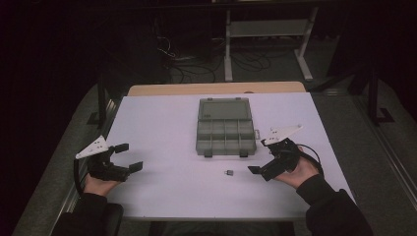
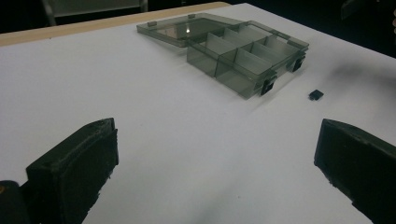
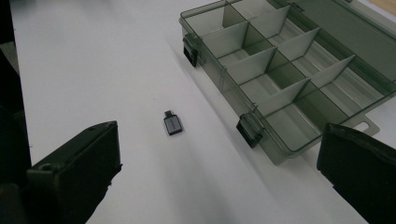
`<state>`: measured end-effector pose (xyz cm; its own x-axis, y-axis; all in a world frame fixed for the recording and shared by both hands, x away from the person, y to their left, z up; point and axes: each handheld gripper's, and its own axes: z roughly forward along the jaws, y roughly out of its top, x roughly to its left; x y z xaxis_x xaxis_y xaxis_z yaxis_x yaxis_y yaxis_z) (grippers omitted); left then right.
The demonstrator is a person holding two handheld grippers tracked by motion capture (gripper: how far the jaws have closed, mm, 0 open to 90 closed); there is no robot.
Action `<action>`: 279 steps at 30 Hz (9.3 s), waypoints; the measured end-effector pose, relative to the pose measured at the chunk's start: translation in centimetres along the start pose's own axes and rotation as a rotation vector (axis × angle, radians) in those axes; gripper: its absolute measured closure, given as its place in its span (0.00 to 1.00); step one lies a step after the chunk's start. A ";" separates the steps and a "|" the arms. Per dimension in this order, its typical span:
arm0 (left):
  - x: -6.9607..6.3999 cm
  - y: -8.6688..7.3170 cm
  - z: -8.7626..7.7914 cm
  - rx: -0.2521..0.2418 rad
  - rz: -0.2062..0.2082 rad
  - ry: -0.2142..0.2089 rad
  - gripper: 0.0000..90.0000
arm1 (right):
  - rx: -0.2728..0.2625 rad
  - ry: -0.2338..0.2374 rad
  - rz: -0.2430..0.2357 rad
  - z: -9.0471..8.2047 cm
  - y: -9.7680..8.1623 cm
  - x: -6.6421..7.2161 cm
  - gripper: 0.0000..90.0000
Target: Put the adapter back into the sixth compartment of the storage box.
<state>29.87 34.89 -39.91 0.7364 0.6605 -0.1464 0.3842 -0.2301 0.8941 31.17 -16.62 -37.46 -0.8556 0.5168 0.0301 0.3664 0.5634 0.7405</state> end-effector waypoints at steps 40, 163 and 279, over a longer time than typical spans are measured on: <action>0.0 0.0 0.0 0.002 0.002 -0.006 0.00 | 0.149 0.113 -0.092 4.3 2.4 1.4 0.00; 0.0 0.0 0.2 0.009 0.005 -0.015 0.00 | 0.266 0.151 -0.231 6.4 5.4 0.1 0.84; 0.0 -0.1 0.2 0.016 0.009 -0.023 0.00 | 0.321 0.156 -0.191 13.1 10.2 -4.4 0.84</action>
<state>29.94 34.78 -40.06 0.7524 0.6418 -0.1483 0.3864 -0.2477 0.8884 43.50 -4.72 -38.84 -0.9556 0.2928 0.0320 0.2695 0.8256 0.4958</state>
